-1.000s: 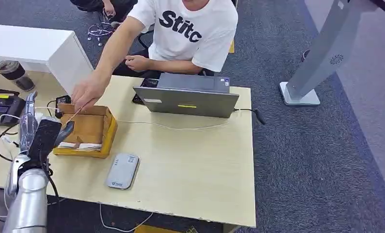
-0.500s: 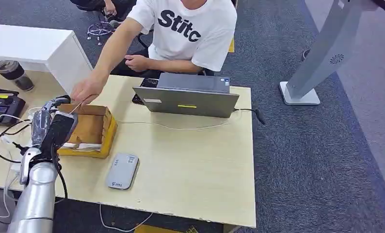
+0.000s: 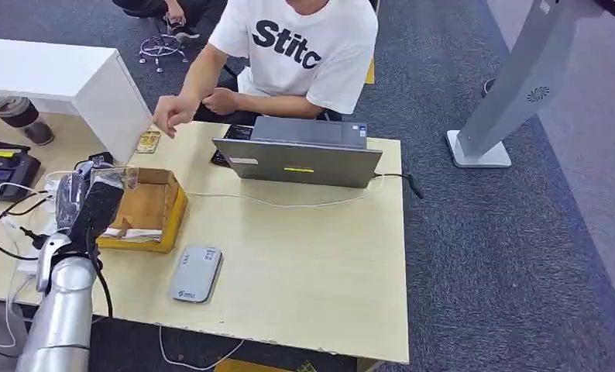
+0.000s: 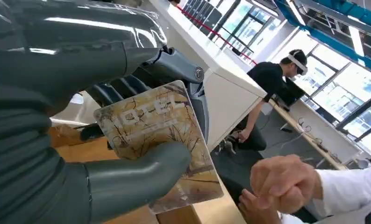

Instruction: Pass the card to the sensor for recognition and then transmit it.

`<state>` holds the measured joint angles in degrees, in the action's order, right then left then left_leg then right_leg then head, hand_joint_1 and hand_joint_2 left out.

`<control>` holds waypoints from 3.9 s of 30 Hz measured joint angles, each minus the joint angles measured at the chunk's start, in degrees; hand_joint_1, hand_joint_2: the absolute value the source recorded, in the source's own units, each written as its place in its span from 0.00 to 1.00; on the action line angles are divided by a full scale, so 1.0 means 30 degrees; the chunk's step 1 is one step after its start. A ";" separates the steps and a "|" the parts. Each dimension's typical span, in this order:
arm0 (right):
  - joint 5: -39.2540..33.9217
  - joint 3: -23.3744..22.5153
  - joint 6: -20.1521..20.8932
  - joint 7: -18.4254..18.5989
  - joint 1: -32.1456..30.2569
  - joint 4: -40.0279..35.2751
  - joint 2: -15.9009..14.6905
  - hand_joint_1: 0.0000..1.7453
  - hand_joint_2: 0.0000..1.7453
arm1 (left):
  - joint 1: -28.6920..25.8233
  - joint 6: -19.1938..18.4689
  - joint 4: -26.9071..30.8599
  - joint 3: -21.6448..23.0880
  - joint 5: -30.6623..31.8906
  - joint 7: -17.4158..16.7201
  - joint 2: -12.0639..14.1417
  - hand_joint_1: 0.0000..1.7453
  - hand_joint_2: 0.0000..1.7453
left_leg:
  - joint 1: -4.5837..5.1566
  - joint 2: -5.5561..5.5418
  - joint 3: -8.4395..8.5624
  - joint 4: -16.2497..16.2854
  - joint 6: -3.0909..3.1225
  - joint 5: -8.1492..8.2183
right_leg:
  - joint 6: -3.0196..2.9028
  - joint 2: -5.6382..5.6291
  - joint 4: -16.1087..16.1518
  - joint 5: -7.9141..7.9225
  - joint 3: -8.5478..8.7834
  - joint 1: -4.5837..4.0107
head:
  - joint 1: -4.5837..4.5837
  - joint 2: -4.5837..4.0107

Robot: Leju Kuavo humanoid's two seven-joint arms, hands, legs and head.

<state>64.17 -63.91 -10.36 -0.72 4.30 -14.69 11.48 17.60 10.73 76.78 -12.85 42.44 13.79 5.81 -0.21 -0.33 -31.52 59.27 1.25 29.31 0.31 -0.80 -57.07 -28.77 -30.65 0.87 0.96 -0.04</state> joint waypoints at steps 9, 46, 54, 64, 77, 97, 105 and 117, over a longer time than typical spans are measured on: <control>0.0321 0.0008 0.0423 -0.0044 0.0005 -0.0029 -0.0197 0.00 1.00 | 0.0046 -0.1500 0.0779 -0.0190 0.1654 0.0378 -0.1020 1.00 1.00 | 0.0006 -0.0002 0.0001 0.0002 0.0001 0.0000 | 0.0002 0.0001 0.0003 0.0002 0.0006 0.0003 | 0.0000 0.0000; 0.0197 -0.0772 0.0642 0.0058 0.0200 -0.0117 -0.0372 0.00 1.00 | -0.1168 -0.5989 0.2018 0.9895 0.4562 -0.2841 0.0342 1.00 1.00 | 0.0005 -0.0009 -0.0005 0.0002 0.0002 0.0002 | 0.0003 0.0003 0.0005 0.0001 0.0000 0.0000 | 0.0000 0.0000; -0.0073 -0.1114 0.0555 0.0058 0.0202 -0.0117 -0.0372 0.00 1.00 | -0.1083 -0.5394 0.2018 1.0469 0.6672 -0.4094 0.0838 1.00 1.00 | 0.0006 -0.0009 -0.0002 0.0003 0.0002 0.0001 | 0.0003 0.0002 0.0005 0.0002 -0.0001 0.0001 | 0.0000 0.0000; -0.0138 -0.1435 0.0409 0.0087 0.0205 -0.0131 -0.0335 0.00 1.00 | -0.1047 -0.5020 0.2405 1.0776 0.9145 -0.4867 0.1136 1.00 1.00 | 0.0005 -0.0010 -0.0005 0.0002 0.0002 0.0001 | 0.0003 0.0002 0.0003 0.0001 0.0003 0.0001 | 0.0000 0.0000; -0.0138 -0.1719 0.0409 0.0072 0.0215 -0.0138 -0.0335 0.00 1.00 | -0.2465 -0.4999 0.3556 1.1256 0.9159 -0.4167 0.1610 1.00 1.00 | 0.0006 -0.0010 -0.0005 0.0000 0.0003 0.0002 | 0.0003 0.0004 0.0004 0.0000 0.0004 0.0001 | 0.0000 0.0000; -0.0182 -0.2069 0.0322 0.0072 0.0222 -0.0160 -0.0190 0.00 1.00 | -0.5713 -0.3432 0.5523 1.0724 1.0223 -0.4940 0.2032 1.00 1.00 | 0.0005 -0.0016 -0.0010 -0.0002 0.0003 0.0003 | 0.0007 0.0011 0.0006 -0.0006 0.0004 0.0001 | 0.0000 0.0000; -0.0182 -0.2091 0.0322 0.0080 0.0222 -0.0160 -0.0168 0.00 1.00 | -0.6096 -0.3403 0.5894 1.0433 1.0347 -0.4940 0.2025 1.00 1.00 | 0.0004 -0.0015 -0.0007 -0.0002 0.0002 0.0002 | 0.0006 0.0010 0.0005 -0.0005 0.0006 0.0001 | 0.0000 0.0000; -0.0117 -0.2112 0.0191 0.0138 0.0225 -0.0189 -0.0131 0.00 1.00 | -0.6742 -0.3163 0.6739 0.9429 1.1591 -0.5217 0.1537 1.00 1.00 | 0.0005 -0.0015 -0.0009 -0.0002 0.0003 0.0003 | 0.0006 0.0009 0.0005 -0.0007 0.0005 0.0001 | 0.0001 0.0000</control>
<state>63.82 -70.25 -9.79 -0.31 4.98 -15.26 11.08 -2.63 1.25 97.00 15.44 77.22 -1.86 10.42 -0.19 -0.38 -31.55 59.26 1.26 29.32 0.33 -0.77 -57.06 -28.79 -30.64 0.87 0.96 -0.04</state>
